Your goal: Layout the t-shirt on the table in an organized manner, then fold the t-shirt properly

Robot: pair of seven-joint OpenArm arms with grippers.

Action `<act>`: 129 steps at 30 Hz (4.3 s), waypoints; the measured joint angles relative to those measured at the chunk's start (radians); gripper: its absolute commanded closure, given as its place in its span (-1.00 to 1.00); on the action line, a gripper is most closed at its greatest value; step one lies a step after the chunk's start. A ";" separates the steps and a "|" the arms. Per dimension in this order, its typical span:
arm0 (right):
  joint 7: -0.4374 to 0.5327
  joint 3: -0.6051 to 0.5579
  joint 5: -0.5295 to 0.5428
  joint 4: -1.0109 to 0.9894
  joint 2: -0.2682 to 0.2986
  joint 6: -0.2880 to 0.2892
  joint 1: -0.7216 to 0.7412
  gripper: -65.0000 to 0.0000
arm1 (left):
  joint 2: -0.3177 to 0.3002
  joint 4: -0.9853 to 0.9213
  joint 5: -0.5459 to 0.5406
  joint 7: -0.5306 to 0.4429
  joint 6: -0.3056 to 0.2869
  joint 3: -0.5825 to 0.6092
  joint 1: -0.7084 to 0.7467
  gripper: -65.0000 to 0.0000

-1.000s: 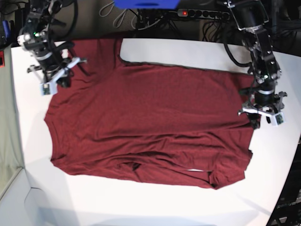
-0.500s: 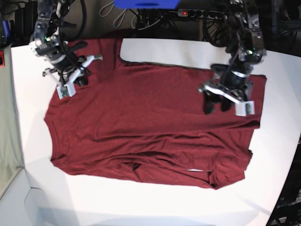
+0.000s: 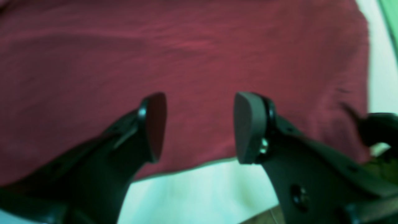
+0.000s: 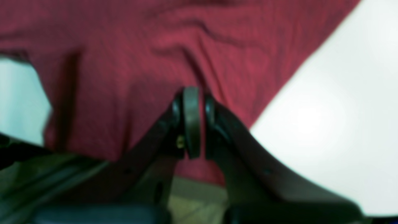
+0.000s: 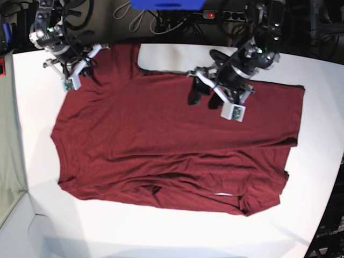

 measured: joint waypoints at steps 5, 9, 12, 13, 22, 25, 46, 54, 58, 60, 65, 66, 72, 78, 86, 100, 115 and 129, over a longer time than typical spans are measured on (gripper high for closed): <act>0.003 0.109 -0.001 0.001 -0.002 0.000 -0.060 0.82 | -0.004 -0.045 0.005 0.003 -0.003 0.049 -0.058 -0.04; 0.000 0.133 0.003 0.014 -0.049 0.000 -0.086 0.40 | -0.004 -0.107 0.007 -0.009 0.000 0.051 -0.100 -0.04; 0.001 0.155 -0.001 0.046 -0.074 0.000 -0.106 0.15 | -0.008 -0.124 0.010 0.005 0.000 0.051 -0.112 -0.04; 0.001 0.154 0.000 0.048 -0.085 0.000 -0.108 0.12 | -0.020 -0.124 0.006 0.001 0.000 0.053 -0.119 -0.04; 0.001 0.151 -0.001 0.048 -0.119 0.000 -0.108 0.11 | -0.071 -0.124 0.001 -0.006 0.000 0.048 -0.132 -0.04; 0.000 0.149 -0.001 0.048 -0.120 0.000 -0.107 0.11 | -0.071 -0.123 0.000 -0.012 0.000 0.048 -0.132 -0.04; 0.025 0.147 0.007 -0.090 -0.115 0.000 0.040 1.00 | -0.071 -0.111 0.000 -0.010 0.000 0.043 -0.100 -0.04; -0.014 0.148 -0.009 -0.046 -0.097 0.000 0.165 1.00 | -0.068 -0.111 0.000 -0.011 0.000 -0.065 -0.100 -0.04; -0.016 0.115 -0.008 -0.033 -0.058 0.000 0.302 1.00 | -0.068 -0.087 0.000 -0.005 0.000 -0.098 -0.101 -0.04; -0.017 0.081 -0.004 -0.033 -0.044 0.001 0.360 1.00 | -0.068 -0.064 -0.001 -0.007 0.000 -0.109 -0.100 -0.04; -0.074 0.017 -0.005 -0.043 -0.027 0.002 0.503 1.00 | -0.066 -0.037 0.000 0.001 0.000 -0.152 -0.098 -0.04; -0.073 0.006 -0.008 -0.057 -0.025 0.001 0.532 1.00 | -0.065 -0.035 -0.001 -0.003 0.000 -0.162 -0.095 -0.04; -0.078 -0.043 -0.008 -0.232 -0.026 0.003 0.680 1.00 | -0.061 -0.034 -0.002 -0.007 -0.001 -0.173 -0.078 -0.04; -0.066 -0.120 -0.002 -0.401 -0.024 0.003 0.855 1.00 | -0.066 -0.035 0.000 -0.009 -0.001 -0.174 -0.057 -0.04; 0.026 -0.259 -0.002 -0.616 -0.003 0.003 0.996 1.00 | -0.063 -0.039 0.001 -0.008 0.000 -0.242 -0.022 -0.04; 0.034 -0.288 0.000 -0.465 0.148 0.001 0.863 0.15 | -0.035 -0.004 0.002 -0.005 0.005 -0.227 -0.001 -0.04; -0.022 0.037 -0.004 -0.301 0.151 0.055 0.642 0.12 | -0.011 -0.138 0.003 0.003 0.007 0.378 -0.148 -0.05; -0.019 0.131 -0.006 -0.284 0.150 0.155 0.603 0.12 | 0.111 -0.390 0.042 -0.016 0.011 0.679 -0.351 -0.91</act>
